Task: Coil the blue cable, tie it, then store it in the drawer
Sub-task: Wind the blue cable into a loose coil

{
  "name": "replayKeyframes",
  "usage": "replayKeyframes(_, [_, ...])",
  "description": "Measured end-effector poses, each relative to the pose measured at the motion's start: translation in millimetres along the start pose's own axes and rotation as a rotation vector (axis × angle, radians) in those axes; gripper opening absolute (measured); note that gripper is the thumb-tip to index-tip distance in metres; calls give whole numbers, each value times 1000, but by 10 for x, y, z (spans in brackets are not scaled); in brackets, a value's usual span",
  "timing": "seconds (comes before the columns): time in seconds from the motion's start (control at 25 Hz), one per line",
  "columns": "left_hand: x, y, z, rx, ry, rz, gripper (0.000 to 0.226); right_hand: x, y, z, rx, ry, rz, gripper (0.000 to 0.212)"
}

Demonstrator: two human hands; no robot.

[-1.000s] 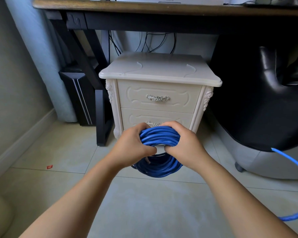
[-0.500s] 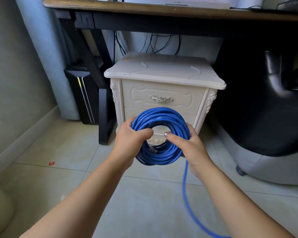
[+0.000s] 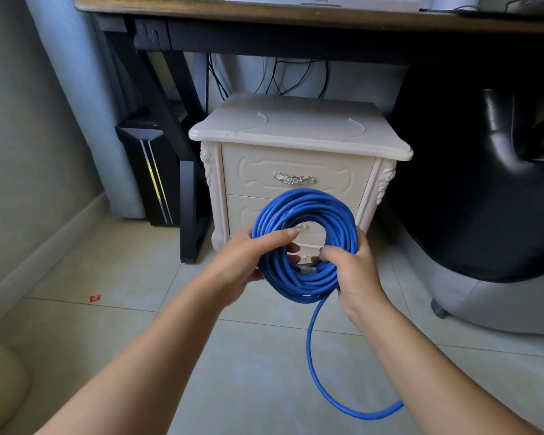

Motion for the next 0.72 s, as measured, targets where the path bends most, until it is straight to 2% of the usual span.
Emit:
replayKeyframes(0.08, [-77,-2,-110,60,-70,23,48,19,-25,109,-76,118,83,61])
replayKeyframes(0.24, [-103,9,-123,141,-310,36,55,137,30,298,-281,533,346,72])
replayKeyframes(0.4, [-101,10,-93,154,-444,49,59,181,56,267,-327,712,439,77])
replayKeyframes(0.52, [-82,0,-82,152,-483,8,42,180,72,257,-310,674,465,75])
replayKeyframes(0.72, [-82,2,-66,158,-155,-101,37,51,20,271,-166,328,301,55])
Point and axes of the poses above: each hand's wrist, its own y-axis away from the middle knuckle, its own x-axis out of the palm, z = x × y, the point moved 5 cm from there along -y, towards the middle knuckle, and after that the axes turned 6 degrees about -y, right-handed, at the moved point
